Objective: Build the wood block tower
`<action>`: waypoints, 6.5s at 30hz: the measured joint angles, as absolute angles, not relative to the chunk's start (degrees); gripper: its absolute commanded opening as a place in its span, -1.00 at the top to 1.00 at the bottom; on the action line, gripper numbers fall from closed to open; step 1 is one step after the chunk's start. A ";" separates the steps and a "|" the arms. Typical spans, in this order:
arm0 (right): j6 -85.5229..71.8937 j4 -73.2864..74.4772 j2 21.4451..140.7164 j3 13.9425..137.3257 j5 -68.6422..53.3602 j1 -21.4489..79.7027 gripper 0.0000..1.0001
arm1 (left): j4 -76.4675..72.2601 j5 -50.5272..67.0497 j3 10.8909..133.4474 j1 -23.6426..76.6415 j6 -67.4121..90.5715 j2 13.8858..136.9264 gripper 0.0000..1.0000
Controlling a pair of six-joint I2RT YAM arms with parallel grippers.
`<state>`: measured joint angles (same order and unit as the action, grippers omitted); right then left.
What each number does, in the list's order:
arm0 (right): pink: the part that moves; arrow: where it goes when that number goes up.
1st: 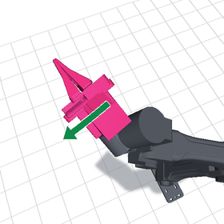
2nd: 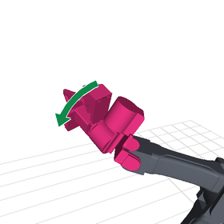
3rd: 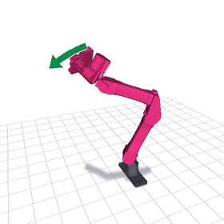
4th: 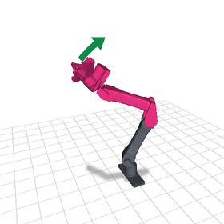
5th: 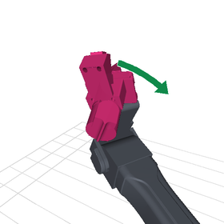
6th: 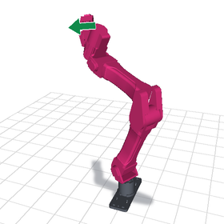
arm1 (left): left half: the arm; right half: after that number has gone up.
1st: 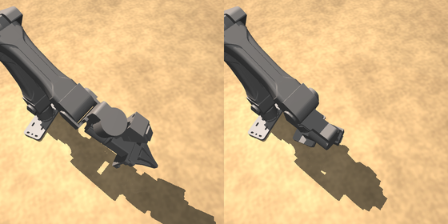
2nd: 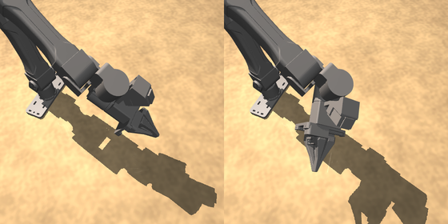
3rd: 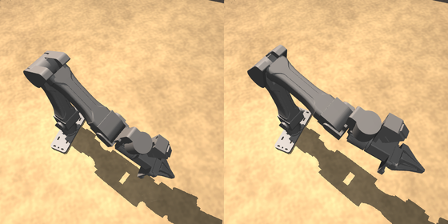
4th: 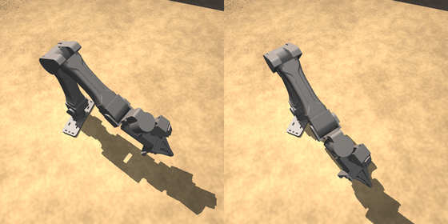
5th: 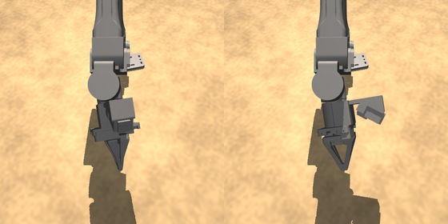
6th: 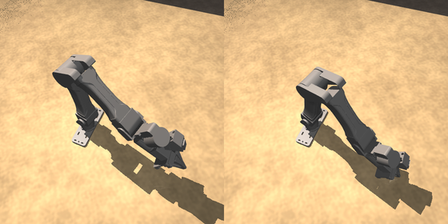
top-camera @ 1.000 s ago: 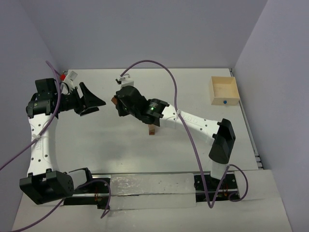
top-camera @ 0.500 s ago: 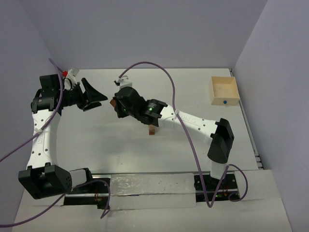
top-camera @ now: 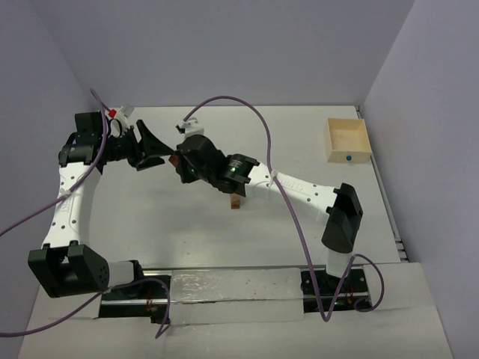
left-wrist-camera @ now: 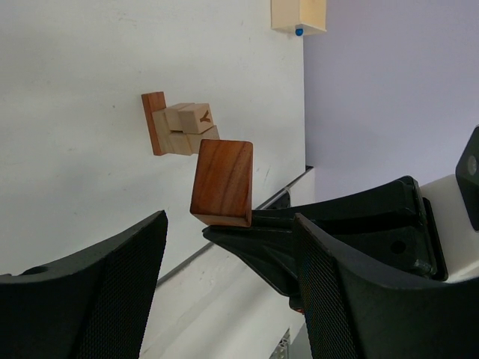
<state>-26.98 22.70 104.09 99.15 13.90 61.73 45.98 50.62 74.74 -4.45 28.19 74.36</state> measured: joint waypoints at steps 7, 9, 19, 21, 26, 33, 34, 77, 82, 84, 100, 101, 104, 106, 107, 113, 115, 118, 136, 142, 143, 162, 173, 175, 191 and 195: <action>-26.96 22.60 104.05 99.15 13.89 61.94 1.00 | 45.60 50.60 74.72 -3.84 28.73 74.54 -0.40; -26.96 22.47 104.00 99.13 13.85 62.07 1.00 | 45.45 50.61 74.72 -3.84 28.98 74.73 -0.38; -26.96 21.74 103.57 99.13 13.77 62.39 1.00 | 44.78 51.11 74.72 -3.27 29.53 75.53 -0.18; -26.96 21.69 103.57 99.12 13.77 62.39 1.00 | 44.72 51.24 74.68 -2.85 29.57 75.53 -0.10; -26.96 21.56 103.46 99.11 13.72 62.37 1.00 | 44.34 51.21 74.48 -2.27 29.60 75.56 0.26; -26.94 21.56 103.17 99.08 13.87 62.37 0.89 | 43.46 51.66 74.43 -2.20 29.81 75.66 1.00; -26.94 21.55 103.10 99.01 13.85 62.37 0.79 | 43.46 51.69 74.39 -2.20 29.88 75.66 1.00; -23.20 39.34 77.73 83.77 30.16 29.67 -0.62 | 47.94 -4.16 85.62 36.14 42.11 93.47 1.00; -23.40 39.77 76.72 81.83 28.71 28.81 -0.58 | 47.99 -5.68 86.59 38.76 43.08 96.02 1.00; -23.42 39.91 76.12 80.85 28.31 28.55 -0.57 | 48.04 -5.91 86.63 39.38 43.42 96.75 1.00; -23.38 39.94 72.04 77.59 26.06 28.34 -0.54 | 48.65 -8.88 90.02 45.78 44.89 99.57 1.00; -23.38 39.94 71.93 77.43 25.93 28.34 -0.54 | 48.65 -9.02 90.02 45.76 44.90 99.57 1.00; -23.38 39.92 71.85 77.30 25.61 28.34 -0.53 | 48.64 -9.32 90.02 45.67 44.93 99.61 1.00; -23.38 39.92 71.85 77.30 25.43 28.34 -0.54 | 48.64 -9.44 90.02 45.76 44.91 99.69 1.00; -23.38 39.92 71.85 77.30 25.36 28.34 -0.53 | 48.64 -9.48 90.02 45.79 44.89 99.77 1.00; -23.38 39.92 71.81 77.23 24.88 28.34 -0.53 | 48.64 -9.69 90.02 45.82 44.84 100.64 0.86; -23.35 39.92 71.81 77.23 24.73 28.34 -0.52 | 48.62 -9.69 90.04 45.82 44.82 100.79 0.84; -23.35 39.88 71.72 77.12 24.60 28.34 -0.52 | 48.62 -9.67 90.04 45.82 44.77 101.10 0.79; -23.31 39.86 71.05 75.98 24.27 28.34 -0.49 | 48.40 -9.61 90.55 45.82 43.44 103.27 0.33; -23.29 39.83 70.94 75.40 24.17 28.34 -0.48 | 48.17 -9.63 90.91 45.82 43.09 103.77 0.26; -23.29 39.81 70.94 75.40 24.12 28.34 -0.48 | 48.16 -9.62 90.91 45.82 43.04 103.77 0.23; -23.10 39.78 70.91 75.39 22.88 28.23 -0.42 | 47.94 -8.52 90.91 45.82 42.04 103.77 -0.23; -22.69 38.27 70.87 72.37 18.63 28.23 -0.29 | 44.67 -8.77 90.69 45.22 38.96 90.62 0.21; -22.68 38.14 70.94 71.67 17.50 28.24 -0.27 | 42.02 -8.06 88.83 43.63 38.32 84.52 0.58; -24.64 35.18 84.08 69.12 7.68 31.89 0.22 | 46.24 20.17 72.94 19.99 29.29 86.50 0.90; -24.58 35.08 87.80 68.53 5.28 32.06 0.25 | 46.02 23.95 72.64 21.15 28.29 86.50 0.90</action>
